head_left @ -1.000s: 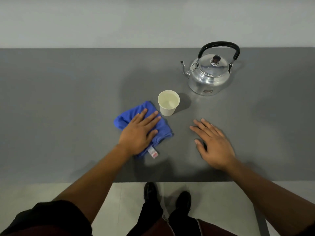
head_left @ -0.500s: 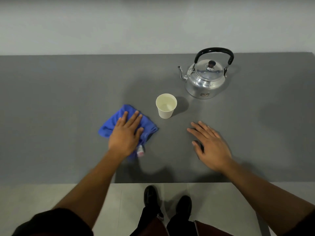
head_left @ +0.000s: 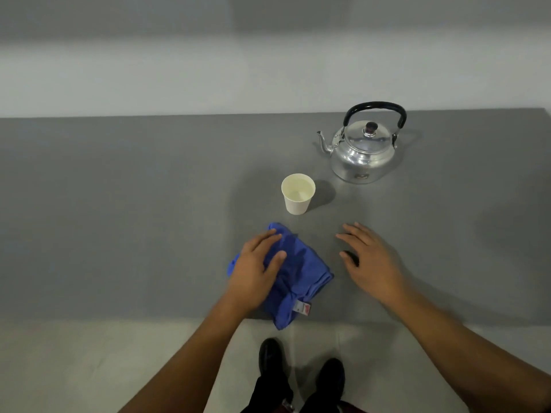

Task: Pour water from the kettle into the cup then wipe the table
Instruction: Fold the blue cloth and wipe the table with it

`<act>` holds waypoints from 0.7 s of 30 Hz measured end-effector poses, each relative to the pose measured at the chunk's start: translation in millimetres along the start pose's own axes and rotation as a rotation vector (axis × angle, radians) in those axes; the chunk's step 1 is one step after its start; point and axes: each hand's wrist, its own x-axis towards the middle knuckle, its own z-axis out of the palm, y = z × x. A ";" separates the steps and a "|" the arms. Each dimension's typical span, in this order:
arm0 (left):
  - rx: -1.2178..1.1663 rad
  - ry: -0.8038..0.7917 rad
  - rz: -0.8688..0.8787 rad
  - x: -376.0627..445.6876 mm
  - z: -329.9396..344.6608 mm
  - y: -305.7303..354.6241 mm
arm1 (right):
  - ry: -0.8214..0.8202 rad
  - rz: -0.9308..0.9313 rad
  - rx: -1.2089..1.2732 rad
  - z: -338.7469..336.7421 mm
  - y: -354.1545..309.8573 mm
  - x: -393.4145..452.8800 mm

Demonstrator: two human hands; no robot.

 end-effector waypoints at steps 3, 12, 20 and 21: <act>0.117 0.185 -0.060 11.1 -22.7 -9.0 | 0.109 0.130 0.131 1.0 -22.4 -9.8; 0.192 0.046 -0.250 14.3 -25.2 -15.3 | -0.203 0.426 -0.011 -1.9 -81.3 -33.4; 0.166 -0.052 -0.273 12.7 -21.9 -9.8 | -0.162 0.428 0.029 10.2 -117.1 -35.3; 0.151 -0.058 -0.278 12.3 -22.9 -9.6 | -0.137 0.427 0.083 11.3 -120.2 -34.1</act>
